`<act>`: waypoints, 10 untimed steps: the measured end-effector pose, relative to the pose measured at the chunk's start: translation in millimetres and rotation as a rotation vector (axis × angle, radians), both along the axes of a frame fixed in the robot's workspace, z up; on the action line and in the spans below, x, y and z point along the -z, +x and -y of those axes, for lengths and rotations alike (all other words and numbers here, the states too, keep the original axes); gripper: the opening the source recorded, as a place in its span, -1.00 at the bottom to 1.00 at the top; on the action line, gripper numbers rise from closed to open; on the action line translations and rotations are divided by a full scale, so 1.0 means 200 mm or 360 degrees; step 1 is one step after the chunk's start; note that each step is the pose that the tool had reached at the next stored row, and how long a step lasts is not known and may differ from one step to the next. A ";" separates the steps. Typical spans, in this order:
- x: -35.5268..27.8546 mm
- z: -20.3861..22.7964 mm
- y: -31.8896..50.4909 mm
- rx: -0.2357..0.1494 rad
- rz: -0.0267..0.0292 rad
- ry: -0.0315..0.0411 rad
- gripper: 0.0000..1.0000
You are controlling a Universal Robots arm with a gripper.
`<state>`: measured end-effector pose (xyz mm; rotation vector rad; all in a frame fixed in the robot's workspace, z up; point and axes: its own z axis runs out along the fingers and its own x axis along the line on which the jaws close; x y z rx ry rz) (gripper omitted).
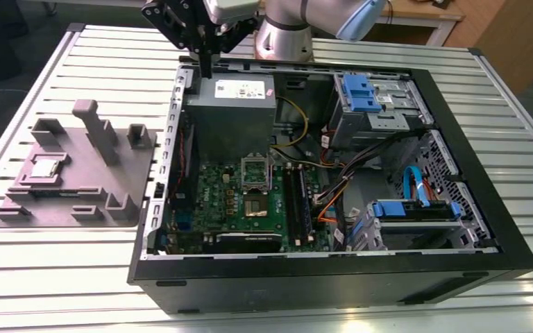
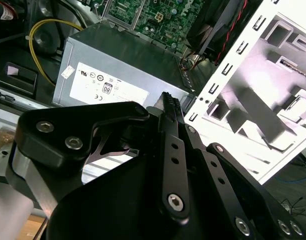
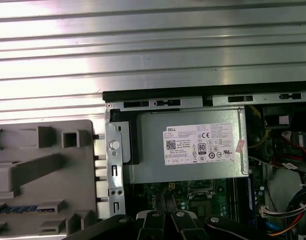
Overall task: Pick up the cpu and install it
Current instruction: 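Reach for the cpu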
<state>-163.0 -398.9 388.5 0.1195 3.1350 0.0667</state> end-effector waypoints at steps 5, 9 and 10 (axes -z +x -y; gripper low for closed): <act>0.000 0.000 -0.006 0.0000 0.00001 0.0000 -0.80; 0.000 0.000 -0.010 0.0000 0.00001 0.0000 -0.80; 0.000 0.000 -0.011 0.0000 0.00001 0.0000 -0.80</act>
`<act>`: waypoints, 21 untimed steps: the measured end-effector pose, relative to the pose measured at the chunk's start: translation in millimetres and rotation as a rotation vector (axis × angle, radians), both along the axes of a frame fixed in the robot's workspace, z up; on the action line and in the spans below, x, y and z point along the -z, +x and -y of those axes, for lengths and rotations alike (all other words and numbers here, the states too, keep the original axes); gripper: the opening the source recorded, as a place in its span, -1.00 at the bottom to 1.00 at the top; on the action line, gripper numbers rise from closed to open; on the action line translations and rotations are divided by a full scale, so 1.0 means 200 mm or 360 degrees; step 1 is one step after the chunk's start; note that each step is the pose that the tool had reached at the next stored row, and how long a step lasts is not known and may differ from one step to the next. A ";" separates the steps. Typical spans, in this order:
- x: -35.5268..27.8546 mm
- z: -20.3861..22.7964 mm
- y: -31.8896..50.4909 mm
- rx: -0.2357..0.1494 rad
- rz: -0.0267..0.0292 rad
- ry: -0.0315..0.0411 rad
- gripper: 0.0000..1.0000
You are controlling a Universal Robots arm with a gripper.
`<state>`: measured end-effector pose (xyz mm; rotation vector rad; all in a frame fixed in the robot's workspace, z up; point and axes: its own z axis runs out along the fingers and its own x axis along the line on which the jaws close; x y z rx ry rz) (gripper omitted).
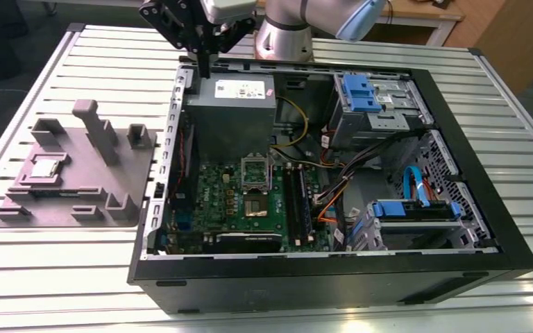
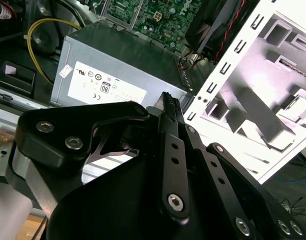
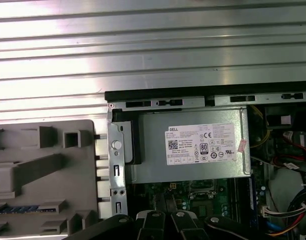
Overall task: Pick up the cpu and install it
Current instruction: 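Reach for the cpu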
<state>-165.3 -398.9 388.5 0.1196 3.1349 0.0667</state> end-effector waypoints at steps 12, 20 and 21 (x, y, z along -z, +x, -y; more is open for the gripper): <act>0.000 0.000 -0.013 0.0000 0.00001 0.0000 -0.80; 0.000 0.000 -0.023 0.0000 0.00000 0.0000 -0.80; 0.000 0.000 -0.024 0.0000 0.00000 0.0000 -0.80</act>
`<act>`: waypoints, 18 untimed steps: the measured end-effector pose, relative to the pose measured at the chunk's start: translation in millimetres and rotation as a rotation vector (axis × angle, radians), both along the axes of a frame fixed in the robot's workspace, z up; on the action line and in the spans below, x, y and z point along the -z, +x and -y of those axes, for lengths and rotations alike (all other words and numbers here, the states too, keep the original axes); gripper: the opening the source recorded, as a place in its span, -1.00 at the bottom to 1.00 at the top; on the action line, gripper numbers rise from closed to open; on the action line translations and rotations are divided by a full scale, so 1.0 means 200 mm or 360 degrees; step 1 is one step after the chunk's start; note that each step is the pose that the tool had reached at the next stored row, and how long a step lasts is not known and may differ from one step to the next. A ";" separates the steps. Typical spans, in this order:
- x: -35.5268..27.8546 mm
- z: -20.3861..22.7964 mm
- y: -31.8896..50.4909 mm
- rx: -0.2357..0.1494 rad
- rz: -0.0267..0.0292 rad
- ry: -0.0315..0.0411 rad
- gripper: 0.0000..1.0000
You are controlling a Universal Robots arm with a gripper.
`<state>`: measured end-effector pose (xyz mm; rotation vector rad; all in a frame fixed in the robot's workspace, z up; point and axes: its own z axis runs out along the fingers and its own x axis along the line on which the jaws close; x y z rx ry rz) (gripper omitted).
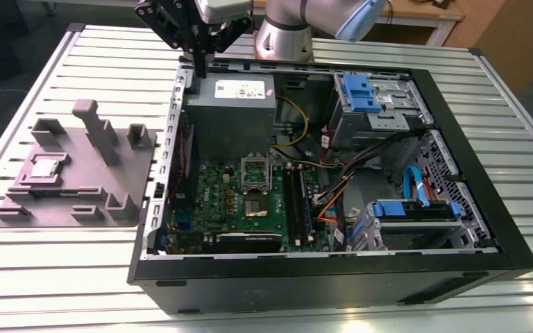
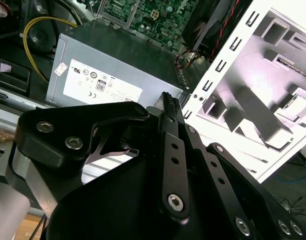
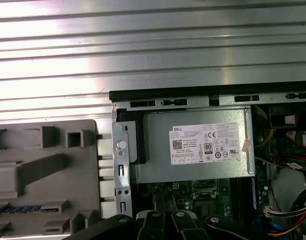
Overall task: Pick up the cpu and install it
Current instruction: 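Reach for the cpu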
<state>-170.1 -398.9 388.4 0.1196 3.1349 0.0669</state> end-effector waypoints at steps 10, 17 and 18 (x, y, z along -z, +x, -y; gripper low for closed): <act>0.000 0.000 -0.035 0.0000 -0.00001 0.0000 -0.80; 0.004 0.000 -0.045 0.0000 -0.00051 0.0000 -0.80; 0.005 0.000 -0.045 0.0000 -0.00060 0.0000 -0.80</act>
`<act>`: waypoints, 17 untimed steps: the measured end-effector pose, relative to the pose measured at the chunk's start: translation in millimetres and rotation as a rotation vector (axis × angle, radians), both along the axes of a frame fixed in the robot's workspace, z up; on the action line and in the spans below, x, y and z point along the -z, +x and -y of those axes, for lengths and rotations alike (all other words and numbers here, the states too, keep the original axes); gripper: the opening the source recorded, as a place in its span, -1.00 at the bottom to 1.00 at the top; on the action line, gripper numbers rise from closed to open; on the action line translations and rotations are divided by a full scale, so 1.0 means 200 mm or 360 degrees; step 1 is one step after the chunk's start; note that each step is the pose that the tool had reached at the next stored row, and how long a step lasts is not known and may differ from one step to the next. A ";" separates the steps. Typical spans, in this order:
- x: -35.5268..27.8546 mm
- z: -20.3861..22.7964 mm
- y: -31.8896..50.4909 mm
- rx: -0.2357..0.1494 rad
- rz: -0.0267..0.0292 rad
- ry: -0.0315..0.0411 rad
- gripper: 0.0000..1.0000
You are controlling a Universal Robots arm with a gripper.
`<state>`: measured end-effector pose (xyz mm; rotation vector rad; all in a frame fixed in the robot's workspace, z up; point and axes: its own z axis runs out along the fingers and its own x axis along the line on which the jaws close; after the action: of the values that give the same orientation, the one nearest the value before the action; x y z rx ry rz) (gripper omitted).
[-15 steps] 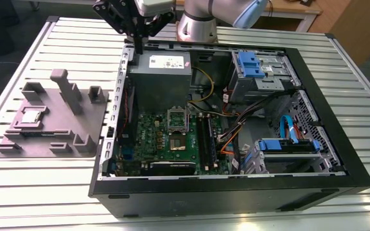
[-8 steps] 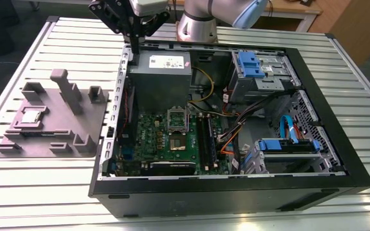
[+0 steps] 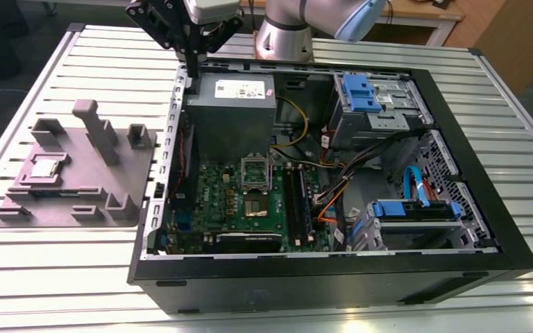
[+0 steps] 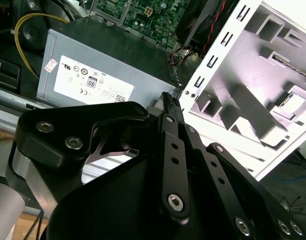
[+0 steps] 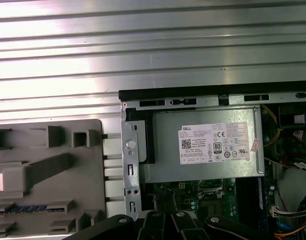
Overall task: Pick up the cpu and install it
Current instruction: 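Reach for the cpu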
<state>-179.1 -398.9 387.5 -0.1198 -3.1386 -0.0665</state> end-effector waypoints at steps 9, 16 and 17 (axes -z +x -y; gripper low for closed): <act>0.011 0.000 -0.008 0.0000 -0.00180 0.0000 -0.80; 0.016 0.000 -0.009 0.0000 -0.00261 0.0000 -0.80; 0.016 0.000 -0.010 0.0000 -0.00260 0.0000 -0.80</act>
<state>-181.1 -398.9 384.2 -0.1198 -3.1222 -0.0654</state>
